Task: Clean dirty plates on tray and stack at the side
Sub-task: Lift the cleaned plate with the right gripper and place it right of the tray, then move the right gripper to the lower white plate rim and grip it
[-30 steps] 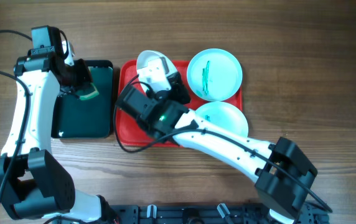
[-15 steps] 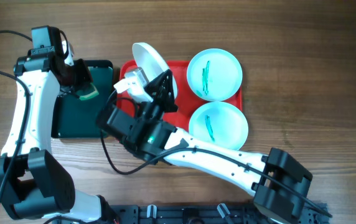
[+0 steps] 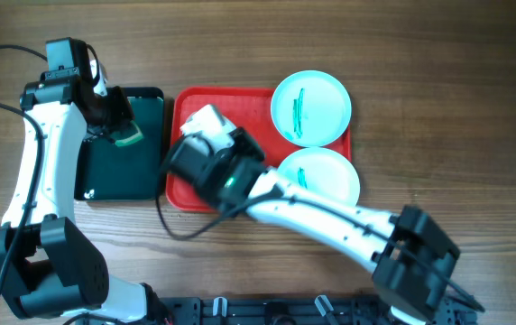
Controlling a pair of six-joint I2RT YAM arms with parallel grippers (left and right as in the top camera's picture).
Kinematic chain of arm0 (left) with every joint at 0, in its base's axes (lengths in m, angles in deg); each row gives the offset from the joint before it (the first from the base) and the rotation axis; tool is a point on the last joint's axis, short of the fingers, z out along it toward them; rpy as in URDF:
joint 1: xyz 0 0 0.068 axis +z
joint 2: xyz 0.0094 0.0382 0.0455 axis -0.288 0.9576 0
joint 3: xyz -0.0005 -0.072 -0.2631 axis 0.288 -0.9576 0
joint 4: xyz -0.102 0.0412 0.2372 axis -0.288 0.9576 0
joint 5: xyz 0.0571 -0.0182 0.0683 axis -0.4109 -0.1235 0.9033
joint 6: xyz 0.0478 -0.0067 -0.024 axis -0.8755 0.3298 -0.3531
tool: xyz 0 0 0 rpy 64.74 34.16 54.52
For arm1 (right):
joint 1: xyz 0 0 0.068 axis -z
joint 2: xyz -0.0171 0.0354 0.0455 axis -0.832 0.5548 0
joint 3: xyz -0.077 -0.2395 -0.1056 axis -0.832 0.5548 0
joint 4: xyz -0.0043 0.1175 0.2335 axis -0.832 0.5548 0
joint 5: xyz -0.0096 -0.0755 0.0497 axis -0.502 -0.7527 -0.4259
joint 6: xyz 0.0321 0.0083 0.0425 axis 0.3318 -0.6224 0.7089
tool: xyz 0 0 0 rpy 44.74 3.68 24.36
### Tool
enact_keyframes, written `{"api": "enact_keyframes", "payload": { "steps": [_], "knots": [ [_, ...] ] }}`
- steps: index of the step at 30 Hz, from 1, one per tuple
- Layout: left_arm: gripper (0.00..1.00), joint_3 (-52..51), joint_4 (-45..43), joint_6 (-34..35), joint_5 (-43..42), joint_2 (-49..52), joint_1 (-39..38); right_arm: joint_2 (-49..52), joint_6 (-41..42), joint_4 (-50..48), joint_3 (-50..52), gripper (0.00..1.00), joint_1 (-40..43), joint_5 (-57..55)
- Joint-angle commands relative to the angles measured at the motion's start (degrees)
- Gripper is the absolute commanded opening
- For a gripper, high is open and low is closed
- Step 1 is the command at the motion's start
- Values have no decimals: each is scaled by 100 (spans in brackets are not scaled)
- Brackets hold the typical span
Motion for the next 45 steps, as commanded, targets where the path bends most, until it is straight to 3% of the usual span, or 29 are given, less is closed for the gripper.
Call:
{"api": "enact_keyframes", "payload": {
  "steps": [1,5,8,18,22,32,36,37,38,39,42,45],
  "knots": [
    [4,-50,15,13,31,46,9,-597,339,70,-70,4,938,3209],
    [4,-50,22,15,11,46,9,-1163,317,181,-70,4,2430,5119],
    [4,-50,20,15,13,46,9,-1353,319,466,-70,4,3438,5628],
    [4,-50,-22,15,13,46,9,-1250,-199,785,415,4,6787,5595],
    [4,-50,-22,15,13,46,9,-1244,-212,396,1012,4,7687,4863],
    [4,-50,-22,15,13,46,9,-1228,-192,-1661,3082,4,8056,4631],
    [4,-50,-22,13,13,46,9,-1228,-192,-2013,3587,4,8056,4636],
    [4,-50,-22,15,13,46,9,-1228,-197,-2004,3633,8,8056,4636],
    [4,-50,-22,13,13,46,9,-1228,-195,-1980,3635,18,8056,4640],
    [4,-50,-22,13,13,46,9,-1231,-190,-1976,3633,41,8056,4647],
    [4,-50,-22,15,13,46,9,-1303,-192,-1681,3458,45,8056,5139],
    [4,-50,-22,15,13,46,9,-1545,-190,-879,2966,45,8026,6317]
  ]
}}
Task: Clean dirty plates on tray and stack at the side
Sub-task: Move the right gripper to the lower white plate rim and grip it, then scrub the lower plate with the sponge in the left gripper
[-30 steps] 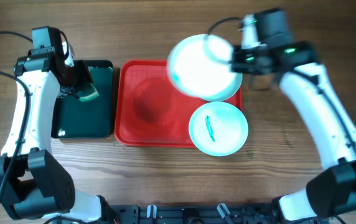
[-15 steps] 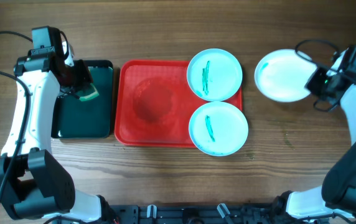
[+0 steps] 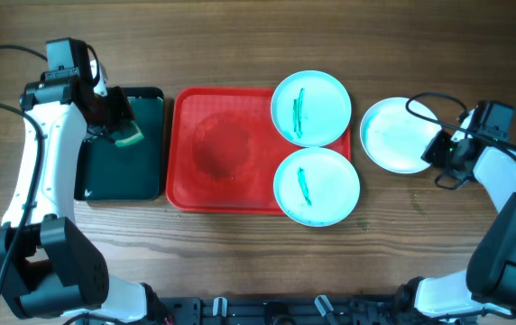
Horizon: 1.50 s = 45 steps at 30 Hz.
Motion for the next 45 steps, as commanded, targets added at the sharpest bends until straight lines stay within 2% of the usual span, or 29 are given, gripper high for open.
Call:
{"api": "enact_keyframes", "payload": {
  "steps": [1,3,6,16,22,26,31,37,40,45],
  "knots": [
    [4,-46,-17,15,11,46,9,-391,9,693,-669,45,-116,1482],
    [4,-46,-24,15,11,46,9,-623,13,1147,-824,45,-337,1742],
    [4,-46,-22,15,11,46,9,-800,-9,1602,-822,45,-894,1537],
    [4,-46,-20,11,13,46,-160,-293,-144,2319,-713,43,-2824,413],
    [4,-46,-20,11,13,46,-162,-55,-157,2483,-673,42,-2973,-72],
    [4,-46,-22,11,13,46,-162,-17,-157,2065,-422,37,-2973,-87],
    [4,-46,-37,11,13,46,-162,-17,-162,1709,-122,27,-2973,-50],
    [4,-46,-103,11,13,46,-162,-20,-160,1714,-122,4,-2973,195],
    [4,-46,-105,9,13,46,-162,-22,-133,1762,-125,4,-3023,1003],
    [4,-46,-101,11,11,46,-162,-173,686,1823,-481,4,-3768,1438]
  ]
}}
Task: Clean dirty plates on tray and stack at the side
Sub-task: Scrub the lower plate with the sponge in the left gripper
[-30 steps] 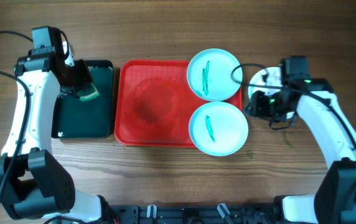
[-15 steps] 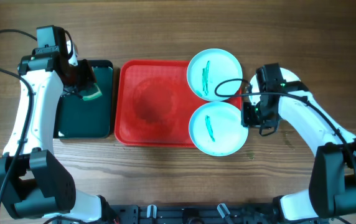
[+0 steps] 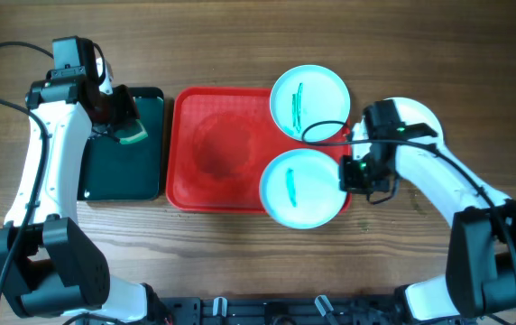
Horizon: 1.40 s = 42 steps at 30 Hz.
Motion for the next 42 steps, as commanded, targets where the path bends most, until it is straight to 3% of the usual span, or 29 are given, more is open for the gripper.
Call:
{"api": "enact_keyframes", "payload": {
  "steps": [1,7,13,21,28,42],
  "knots": [
    [4,-46,-28,9,13,46,-7,-96,728,-9,-466,4,-675,459],
    [4,-46,-31,15,11,46,-7,-92,2570,-1255,-739,4,-1593,-407],
    [4,-46,-52,345,9,46,-44,332,3025,-2304,-815,4,-1902,-960],
    [4,-46,-518,363,15,46,-741,1600,2531,-2103,-1838,4,-1908,-643],
    [4,-46,-765,485,13,157,-1567,2072,1891,-2223,-1860,4,-1908,-105],
    [4,-48,-1047,308,15,2020,-2218,2317,1674,-2437,-1860,4,-1908,151]
  ]
}}
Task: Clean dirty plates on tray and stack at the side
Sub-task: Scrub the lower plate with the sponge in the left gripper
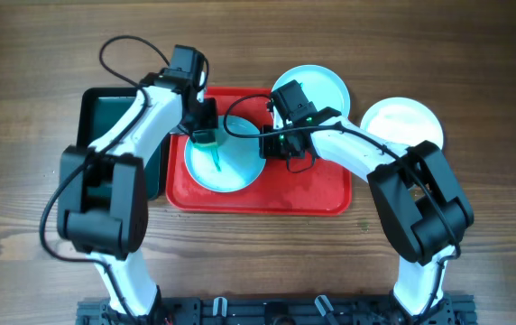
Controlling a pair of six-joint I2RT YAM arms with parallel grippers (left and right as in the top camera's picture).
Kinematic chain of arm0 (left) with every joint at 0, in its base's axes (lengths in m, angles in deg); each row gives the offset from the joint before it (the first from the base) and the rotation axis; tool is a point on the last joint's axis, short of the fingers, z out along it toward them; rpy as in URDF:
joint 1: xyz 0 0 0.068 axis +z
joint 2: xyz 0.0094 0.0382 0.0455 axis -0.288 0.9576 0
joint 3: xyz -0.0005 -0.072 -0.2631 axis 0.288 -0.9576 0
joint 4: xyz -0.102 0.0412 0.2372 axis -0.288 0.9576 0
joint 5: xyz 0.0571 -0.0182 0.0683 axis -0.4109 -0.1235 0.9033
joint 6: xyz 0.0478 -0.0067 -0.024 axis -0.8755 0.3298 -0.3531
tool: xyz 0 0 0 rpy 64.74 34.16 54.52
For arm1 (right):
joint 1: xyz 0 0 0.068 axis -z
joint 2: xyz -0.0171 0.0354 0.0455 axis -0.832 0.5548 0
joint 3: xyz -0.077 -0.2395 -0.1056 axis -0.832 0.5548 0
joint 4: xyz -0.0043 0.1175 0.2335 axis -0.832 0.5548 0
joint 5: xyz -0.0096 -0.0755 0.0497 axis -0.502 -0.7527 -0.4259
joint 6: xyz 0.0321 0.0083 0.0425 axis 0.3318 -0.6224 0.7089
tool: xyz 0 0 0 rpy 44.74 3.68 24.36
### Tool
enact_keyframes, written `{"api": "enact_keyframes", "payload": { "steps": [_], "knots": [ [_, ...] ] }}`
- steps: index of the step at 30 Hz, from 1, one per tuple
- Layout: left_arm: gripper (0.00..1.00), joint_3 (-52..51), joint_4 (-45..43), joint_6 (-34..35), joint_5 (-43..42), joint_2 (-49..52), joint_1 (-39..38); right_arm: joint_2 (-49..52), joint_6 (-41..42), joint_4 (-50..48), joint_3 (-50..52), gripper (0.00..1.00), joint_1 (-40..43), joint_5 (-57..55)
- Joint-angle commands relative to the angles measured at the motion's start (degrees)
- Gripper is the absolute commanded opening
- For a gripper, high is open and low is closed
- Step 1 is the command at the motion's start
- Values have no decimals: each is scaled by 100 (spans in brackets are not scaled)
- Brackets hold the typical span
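A pale cyan plate [231, 167] with a green streak [216, 163] lies in the left half of the red tray [303, 194]. My right gripper [265, 146] is shut on that plate's right rim. My left gripper [203, 134] is shut on a green sponge [205, 140], which sits at the plate's far-left edge. A second streaked plate [321, 90] rests on the tray's far right corner, partly under the right arm. One clean white plate [407, 125] lies on the table right of the tray.
A dark green tray [100, 117] sits left of the red tray, partly covered by the left arm. Both arms cross above the red tray's far half. Bare wood table surrounds the trays.
The streaked plate went from the tray's near-right corner to its left half, the right gripper still on its rim. The left gripper carried the sponge from over the dark tray to this plate.
First the right arm reached over the tray's left half while the left held the sponge over the dark tray. Then a clean plate lay right of the tray beside the right gripper. Then that gripper held the near streaked plate's rim. Now sponge and plate meet.
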Motion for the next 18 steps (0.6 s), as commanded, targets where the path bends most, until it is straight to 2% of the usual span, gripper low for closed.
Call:
{"api": "enact_keyframes", "payload": {
  "steps": [1,6,9,12,15,18],
  "knots": [
    [4,-46,28,-55,-2,315,-133,221,-96,-50,-92,4,-13,103],
    [4,-236,120,-197,-153,452,-177,221,-101,-79,-92,4,-11,116],
    [4,-260,675,-1685,-1508,452,-214,221,-101,-79,-92,4,-11,116],
    [4,-260,1281,-2581,-1998,450,-293,221,-101,-81,-92,5,-11,116],
    [4,-260,1720,-3180,-2000,450,-391,221,-98,-81,-92,4,2,122],
    [4,-260,1547,-3075,-1711,450,-378,221,-107,-79,-92,4,4,166]
  ]
}}
